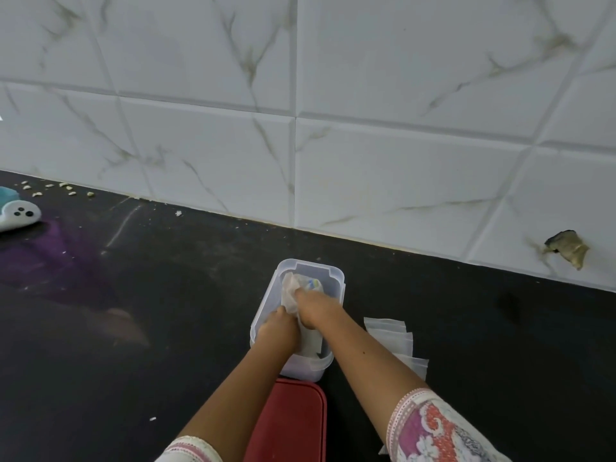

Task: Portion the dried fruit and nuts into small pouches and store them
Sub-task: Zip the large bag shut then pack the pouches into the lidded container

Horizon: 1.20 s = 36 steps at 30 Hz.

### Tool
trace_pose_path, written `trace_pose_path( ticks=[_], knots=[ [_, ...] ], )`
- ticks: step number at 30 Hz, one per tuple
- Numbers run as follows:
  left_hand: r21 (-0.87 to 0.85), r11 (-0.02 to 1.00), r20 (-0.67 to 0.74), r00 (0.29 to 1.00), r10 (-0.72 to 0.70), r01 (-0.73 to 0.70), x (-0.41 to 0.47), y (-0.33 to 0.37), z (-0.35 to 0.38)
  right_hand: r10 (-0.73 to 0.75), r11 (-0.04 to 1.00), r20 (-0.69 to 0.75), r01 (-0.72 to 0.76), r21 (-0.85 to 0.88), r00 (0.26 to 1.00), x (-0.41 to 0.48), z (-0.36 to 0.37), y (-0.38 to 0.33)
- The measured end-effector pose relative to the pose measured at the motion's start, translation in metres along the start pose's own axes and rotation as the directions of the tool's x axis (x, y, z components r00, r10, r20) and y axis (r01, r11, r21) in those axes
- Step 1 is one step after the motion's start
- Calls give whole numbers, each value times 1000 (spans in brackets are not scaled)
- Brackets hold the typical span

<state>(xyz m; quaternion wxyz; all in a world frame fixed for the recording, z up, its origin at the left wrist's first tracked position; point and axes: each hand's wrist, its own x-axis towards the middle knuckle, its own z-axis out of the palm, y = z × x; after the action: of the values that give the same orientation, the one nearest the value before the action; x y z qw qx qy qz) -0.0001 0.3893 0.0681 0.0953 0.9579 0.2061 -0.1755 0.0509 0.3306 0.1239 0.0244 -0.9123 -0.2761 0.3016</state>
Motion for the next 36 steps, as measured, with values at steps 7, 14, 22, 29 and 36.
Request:
trace_pose_path(
  ticks=[7, 14, 22, 29, 36],
  knots=[
    [92, 996, -139, 990, 22, -9, -9, 6, -12, 26, 970, -83, -5, 243, 996, -8, -23, 6],
    [0, 999, -320, 947, 31, -33, -27, 19, -23, -82, 778, -370, 291, 557, 925, -31, -21, 29],
    [-334, 866, -673, 738, 56, -371, -82, 73, -12, -10, 632, -448, 352, 690, 894, -77, -18, 92],
    [-541, 776, -470, 882, 41, -324, -114, 110, 40, 89, 665, -417, 258, 701, 905, -120, 17, 140],
    [-634, 764, -320, 939, -124, -115, -137, 113, 71, 174, 685, -351, 143, 714, 920, -148, 76, 173]
  ],
)
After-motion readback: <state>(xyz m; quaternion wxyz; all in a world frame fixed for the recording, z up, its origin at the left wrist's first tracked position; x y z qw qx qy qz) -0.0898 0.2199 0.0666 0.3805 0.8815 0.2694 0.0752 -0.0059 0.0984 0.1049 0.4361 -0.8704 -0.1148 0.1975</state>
